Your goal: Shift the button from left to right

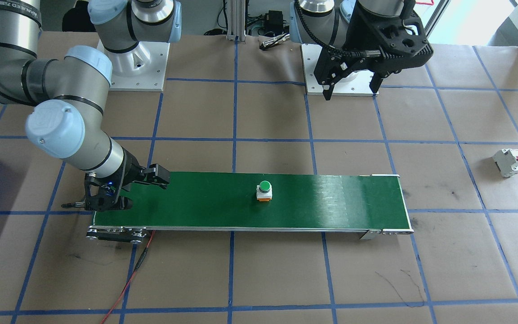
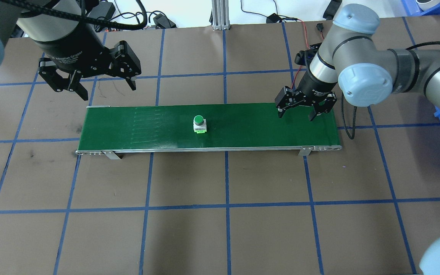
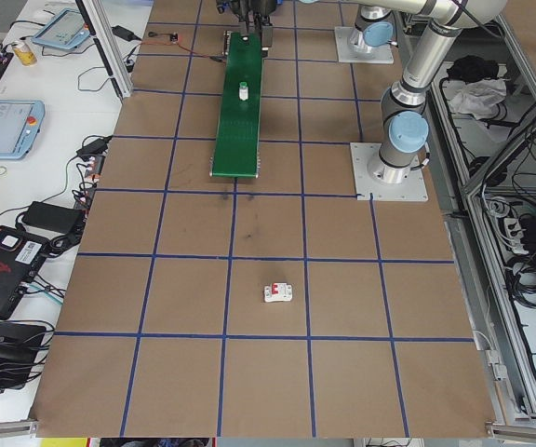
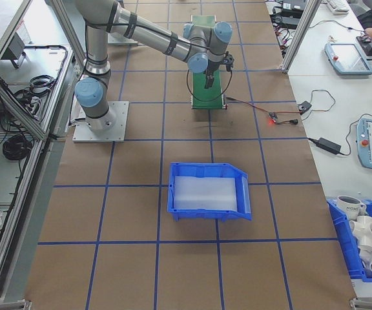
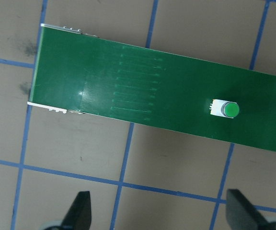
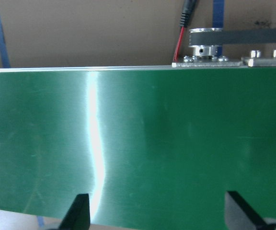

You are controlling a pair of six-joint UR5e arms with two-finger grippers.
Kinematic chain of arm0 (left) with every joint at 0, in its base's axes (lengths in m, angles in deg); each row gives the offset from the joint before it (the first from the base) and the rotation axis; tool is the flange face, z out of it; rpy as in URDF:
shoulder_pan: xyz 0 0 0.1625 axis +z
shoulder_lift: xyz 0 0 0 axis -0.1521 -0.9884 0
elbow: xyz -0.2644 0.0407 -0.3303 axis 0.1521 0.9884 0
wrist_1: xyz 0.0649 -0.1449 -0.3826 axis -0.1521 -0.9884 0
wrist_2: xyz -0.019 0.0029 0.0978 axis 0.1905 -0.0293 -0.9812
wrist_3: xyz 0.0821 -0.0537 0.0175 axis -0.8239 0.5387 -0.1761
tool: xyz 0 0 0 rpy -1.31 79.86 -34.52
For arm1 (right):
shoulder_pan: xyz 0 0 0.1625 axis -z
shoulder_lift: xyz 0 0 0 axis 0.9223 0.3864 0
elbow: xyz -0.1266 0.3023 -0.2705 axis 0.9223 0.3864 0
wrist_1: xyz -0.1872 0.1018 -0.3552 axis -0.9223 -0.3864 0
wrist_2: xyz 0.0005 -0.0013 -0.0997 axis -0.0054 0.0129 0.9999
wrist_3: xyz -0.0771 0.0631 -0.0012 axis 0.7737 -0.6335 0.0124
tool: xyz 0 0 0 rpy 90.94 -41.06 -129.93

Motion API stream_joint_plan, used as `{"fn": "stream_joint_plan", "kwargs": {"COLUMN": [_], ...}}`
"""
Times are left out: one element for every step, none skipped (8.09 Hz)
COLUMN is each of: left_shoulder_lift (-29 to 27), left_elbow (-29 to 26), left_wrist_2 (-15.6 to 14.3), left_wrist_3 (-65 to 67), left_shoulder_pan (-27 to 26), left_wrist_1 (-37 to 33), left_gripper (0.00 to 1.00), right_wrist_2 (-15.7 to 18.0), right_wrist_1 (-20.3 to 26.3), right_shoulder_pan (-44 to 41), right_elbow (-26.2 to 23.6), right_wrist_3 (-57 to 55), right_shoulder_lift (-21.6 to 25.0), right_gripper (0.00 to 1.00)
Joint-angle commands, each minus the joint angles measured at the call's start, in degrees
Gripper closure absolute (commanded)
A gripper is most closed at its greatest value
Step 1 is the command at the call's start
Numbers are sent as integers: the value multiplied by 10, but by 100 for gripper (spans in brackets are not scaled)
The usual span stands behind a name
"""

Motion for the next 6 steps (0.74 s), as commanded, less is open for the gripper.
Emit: {"fn": "stream_joint_plan", "kwargs": {"left_shoulder_lift": [3,4,2,5,5,5], "left_elbow": [-2,1,1,1,-4,0], "left_wrist_2": [46,45,45,46,43,22], "left_wrist_3": [-1,0,0,0,-1,-29], "left_shoulder_pan": [-1,-1,-1,-1,-1,-1], "left_wrist_1": [-6,-5,1,0,-3,0], "left_gripper": [0,0,0,0,0,0], "right_wrist_2": [-98,-98,-97,-97,-95,-95], "right_wrist_1": [0,-1,-1,-1,-1,-1], "right_shoulder_pan": [37,37,37,37,37,37], "right_elbow": [-14,-15,-15,-15,-15,-15], "right_wrist_3": [-1,-4,-4,-4,-4,-5], "right_shoulder_lift": [21,21,21,21,21,21], "right_gripper": [0,1,1,1,1,1]}}
